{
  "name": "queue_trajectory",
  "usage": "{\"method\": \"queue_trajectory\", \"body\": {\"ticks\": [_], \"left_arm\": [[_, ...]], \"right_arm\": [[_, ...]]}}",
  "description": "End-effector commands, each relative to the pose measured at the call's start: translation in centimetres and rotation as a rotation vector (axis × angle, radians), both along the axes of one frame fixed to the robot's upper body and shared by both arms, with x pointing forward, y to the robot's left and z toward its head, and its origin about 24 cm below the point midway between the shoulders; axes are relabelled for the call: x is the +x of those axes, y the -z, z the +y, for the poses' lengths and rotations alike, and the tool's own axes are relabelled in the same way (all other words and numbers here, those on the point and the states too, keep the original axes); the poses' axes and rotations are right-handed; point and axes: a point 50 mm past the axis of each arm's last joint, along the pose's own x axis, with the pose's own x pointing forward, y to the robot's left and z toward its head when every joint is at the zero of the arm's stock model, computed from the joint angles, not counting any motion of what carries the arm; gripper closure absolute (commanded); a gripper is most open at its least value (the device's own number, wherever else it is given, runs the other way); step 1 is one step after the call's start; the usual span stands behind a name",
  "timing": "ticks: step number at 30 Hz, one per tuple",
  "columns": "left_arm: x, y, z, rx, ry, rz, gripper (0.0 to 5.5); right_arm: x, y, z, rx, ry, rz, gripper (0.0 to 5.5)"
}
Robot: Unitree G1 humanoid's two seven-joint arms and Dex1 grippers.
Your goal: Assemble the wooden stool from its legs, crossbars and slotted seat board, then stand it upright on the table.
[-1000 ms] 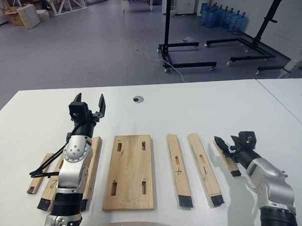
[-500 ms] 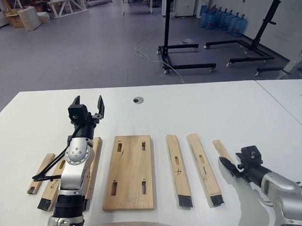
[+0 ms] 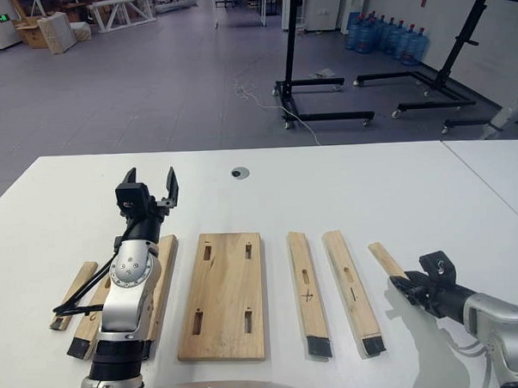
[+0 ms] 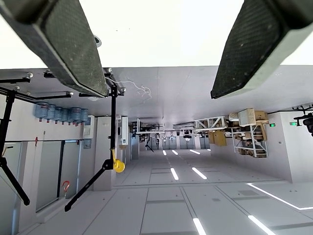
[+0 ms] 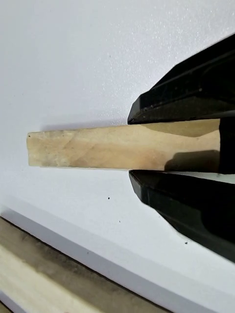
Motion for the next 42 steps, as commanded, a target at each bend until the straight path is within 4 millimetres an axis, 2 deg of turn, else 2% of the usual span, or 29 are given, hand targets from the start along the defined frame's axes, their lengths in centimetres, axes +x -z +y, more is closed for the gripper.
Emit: {"method": "queue_trajectory", "body": {"ticks": [1, 4, 7, 8, 10, 13, 15, 17, 19, 21, 23, 24, 28, 32, 36, 39, 42], "left_arm": [[0.2, 0.1, 0.0, 0.013, 0.008, 0.016, 1.61], [0.3, 0.1, 0.0, 0.014, 0.010, 0.019, 1.61], [0.8, 0.7, -0.4, -0.004, 0.051, 0.075, 1.61], [0.9, 0.8, -0.6, -0.011, 0.061, 0.080, 1.61], [1.2, 0.5, -0.7, -0.047, 0.095, 0.079, 1.61], [2.0, 0.0, -0.8, -0.090, 0.171, 0.090, 1.61], [2.4, -0.4, -0.7, -0.118, 0.214, 0.086, 1.61], [2.6, -0.7, -1.1, -0.191, 0.331, 0.121, 1.61], [1.6, -1.1, -2.6, -0.270, 0.588, 0.140, 1.61], [0.6, -1.5, -3.4, -0.345, 0.775, 0.156, 1.61], [0.3, -1.9, -3.2, -0.411, 0.854, 0.170, 1.61], [0.3, -2.2, -2.9, -0.456, 0.872, 0.167, 1.61], [0.2, -3.3, -1.9, -0.596, 0.942, 0.140, 1.61], [0.4, -3.6, -1.2, -0.690, 0.959, 0.149, 1.61], [0.0, -2.7, -1.8, -0.659, 1.001, 0.223, 1.61], [0.2, -2.3, -1.7, -0.706, 0.983, 0.234, 1.61], [0.3, -3.3, -1.5, -0.731, 1.006, 0.189, 1.61]], "right_arm": [[-4.2, 3.7, 0.2, 0.060, 0.088, 0.217, 4.21], [-3.0, 3.3, -0.2, 0.069, 0.117, 0.145, 4.21], [3.4, 2.5, 0.0, 0.120, 0.230, -0.055, 4.21], [4.8, 2.2, 0.3, 0.130, 0.247, -0.096, 4.21], [9.4, -0.1, 1.0, 0.220, 0.297, -0.290, 4.21], [15.5, -5.5, 1.6, 0.345, 0.369, -0.596, 4.21], [17.6, -7.9, 2.8, 0.383, 0.343, -0.707, 4.21], [19.4, -10.3, 5.5, 0.441, 0.248, -0.811, 4.21], [20.7, -12.8, 9.1, 0.554, 0.135, -0.914, 4.21], [21.0, -14.1, 12.7, 0.570, -0.007, -0.981, 4.21], [20.4, -13.8, 16.8, 0.445, -0.229, -1.042, 4.21], [20.1, -13.0, 18.5, 0.403, -0.287, -1.030, 4.21], [18.8, -11.5, 22.6, 0.386, -0.389, -1.031, 4.21], [16.6, -11.5, 23.9, 0.399, -0.516, -1.117, 4.21], [15.0, -11.3, 24.8, 0.402, -0.633, -1.136, 4.21], [13.9, -10.0, 25.6, 0.356, -0.751, -1.091, 4.21], [13.4, -9.2, 25.9, 0.335, -0.796, -1.072, 4.21]]}}
